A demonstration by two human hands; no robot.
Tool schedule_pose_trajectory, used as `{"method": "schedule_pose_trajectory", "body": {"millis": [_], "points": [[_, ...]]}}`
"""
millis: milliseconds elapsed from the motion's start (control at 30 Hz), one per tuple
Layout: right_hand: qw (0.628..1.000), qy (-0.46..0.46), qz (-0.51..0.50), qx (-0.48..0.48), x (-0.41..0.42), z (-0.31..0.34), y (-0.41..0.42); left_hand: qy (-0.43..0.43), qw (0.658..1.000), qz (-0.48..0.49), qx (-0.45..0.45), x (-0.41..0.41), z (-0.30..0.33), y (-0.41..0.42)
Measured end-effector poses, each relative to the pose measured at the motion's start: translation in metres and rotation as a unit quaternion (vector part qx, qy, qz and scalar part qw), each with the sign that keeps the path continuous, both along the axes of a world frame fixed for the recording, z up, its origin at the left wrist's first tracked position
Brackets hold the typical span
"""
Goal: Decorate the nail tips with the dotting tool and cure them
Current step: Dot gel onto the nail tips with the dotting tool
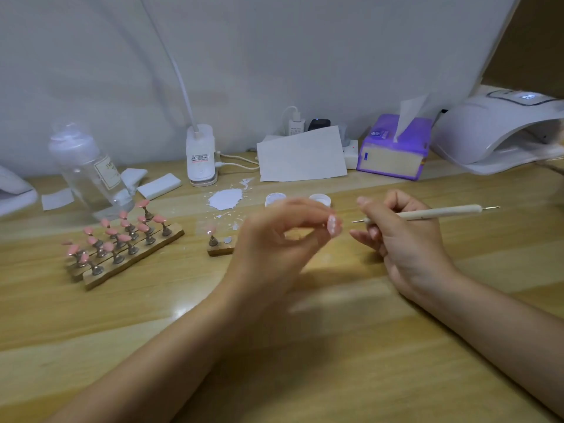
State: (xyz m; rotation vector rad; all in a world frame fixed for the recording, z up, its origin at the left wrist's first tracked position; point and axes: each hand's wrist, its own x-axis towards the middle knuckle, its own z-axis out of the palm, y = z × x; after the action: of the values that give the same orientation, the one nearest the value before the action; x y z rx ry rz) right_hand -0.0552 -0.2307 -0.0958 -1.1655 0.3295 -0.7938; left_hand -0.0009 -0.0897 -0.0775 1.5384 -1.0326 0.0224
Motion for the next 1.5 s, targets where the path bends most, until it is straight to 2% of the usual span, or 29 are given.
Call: {"method": "schedule_pose_trajectory", "body": {"millis": [67,100,200,267,400,600,833,1100,1233,1500], "points": [[1.000,0.002,-0.002,0.002,0.001,0.000,0.000,-0.043,0.998,0.033,-0.032,0.011,0.016,0.009],[1.000,0.004,-0.002,0.002,0.001,0.000,0.000,-0.038,0.997,0.049,-0.041,0.018,0.025,0.016],[1.000,0.009,0.001,0.001,0.001,0.000,0.001,0.027,0.993,0.090,-0.064,0.036,0.042,0.037],[1.000,0.012,0.000,-0.002,0.000,0.001,0.001,0.050,0.992,0.109,-0.040,0.044,0.043,0.049],[1.000,0.021,0.002,-0.009,-0.001,0.002,0.002,0.059,0.988,0.127,0.072,0.051,0.026,0.066],[0.999,0.031,0.003,-0.016,0.000,0.002,0.002,0.013,0.973,0.151,0.173,0.059,0.005,0.070],[0.999,0.031,0.014,-0.017,0.000,0.000,0.001,-0.014,0.962,0.171,0.212,0.061,-0.003,0.067],[0.999,0.035,0.019,-0.023,0.001,0.000,0.000,0.008,0.959,0.171,0.228,0.062,-0.002,0.071],[0.999,0.036,0.022,-0.023,0.001,0.000,0.000,-0.024,0.946,0.200,0.256,0.060,-0.003,0.077],[0.998,0.048,0.031,-0.038,0.000,0.000,0.000,-0.078,0.941,0.213,0.253,0.056,-0.003,0.079]]}}
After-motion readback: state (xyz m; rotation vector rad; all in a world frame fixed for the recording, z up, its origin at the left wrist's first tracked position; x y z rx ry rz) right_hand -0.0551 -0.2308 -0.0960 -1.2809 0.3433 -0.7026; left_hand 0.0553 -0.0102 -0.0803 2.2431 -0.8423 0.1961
